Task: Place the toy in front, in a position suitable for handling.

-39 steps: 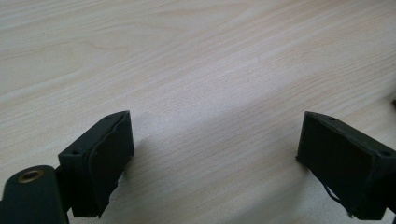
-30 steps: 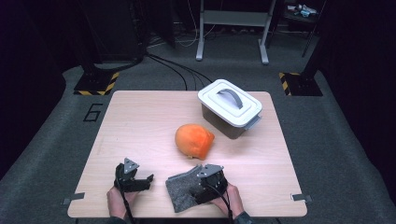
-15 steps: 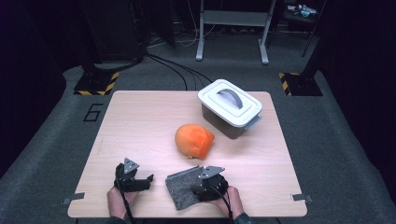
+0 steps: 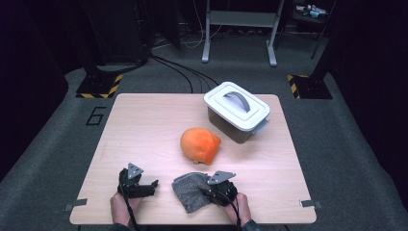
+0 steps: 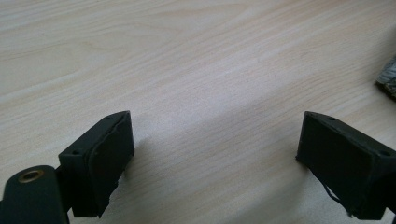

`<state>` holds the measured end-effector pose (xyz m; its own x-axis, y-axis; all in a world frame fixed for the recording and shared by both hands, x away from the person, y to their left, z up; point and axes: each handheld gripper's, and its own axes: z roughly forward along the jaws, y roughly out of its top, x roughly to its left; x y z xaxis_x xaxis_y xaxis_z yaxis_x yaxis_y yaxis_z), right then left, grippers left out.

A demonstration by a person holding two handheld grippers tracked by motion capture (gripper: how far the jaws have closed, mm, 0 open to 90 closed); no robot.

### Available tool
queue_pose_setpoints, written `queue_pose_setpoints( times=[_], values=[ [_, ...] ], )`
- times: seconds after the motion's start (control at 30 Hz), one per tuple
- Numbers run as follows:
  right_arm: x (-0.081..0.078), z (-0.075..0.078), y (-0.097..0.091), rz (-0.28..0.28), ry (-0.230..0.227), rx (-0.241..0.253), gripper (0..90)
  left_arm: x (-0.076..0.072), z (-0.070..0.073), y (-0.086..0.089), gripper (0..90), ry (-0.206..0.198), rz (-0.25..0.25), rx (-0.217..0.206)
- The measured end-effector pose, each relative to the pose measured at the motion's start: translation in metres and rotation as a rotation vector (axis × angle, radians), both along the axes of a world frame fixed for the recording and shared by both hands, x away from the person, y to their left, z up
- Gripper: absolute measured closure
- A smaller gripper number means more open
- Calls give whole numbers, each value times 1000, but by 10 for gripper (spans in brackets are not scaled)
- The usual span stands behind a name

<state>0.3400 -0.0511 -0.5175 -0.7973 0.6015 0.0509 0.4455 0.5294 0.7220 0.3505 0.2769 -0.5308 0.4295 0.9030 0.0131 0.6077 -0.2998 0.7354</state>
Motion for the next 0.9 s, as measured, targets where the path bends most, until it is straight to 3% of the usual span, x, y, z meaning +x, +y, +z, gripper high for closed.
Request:
queue_pose_setpoints(
  times=[0.43, 0.53, 0.9],
  values=[
    [-4, 14, -14, -15, -10, 74, 752, 0, 0, 0, 105, 2, 0, -1],
    [-5, 16, -17, -18, -12, 72, 752, 0, 0, 0, 105, 1, 0, -1],
    [-10, 29, -48, -88, -34, 95, 752, 0, 0, 0, 105, 0, 0, -1]
  ],
)
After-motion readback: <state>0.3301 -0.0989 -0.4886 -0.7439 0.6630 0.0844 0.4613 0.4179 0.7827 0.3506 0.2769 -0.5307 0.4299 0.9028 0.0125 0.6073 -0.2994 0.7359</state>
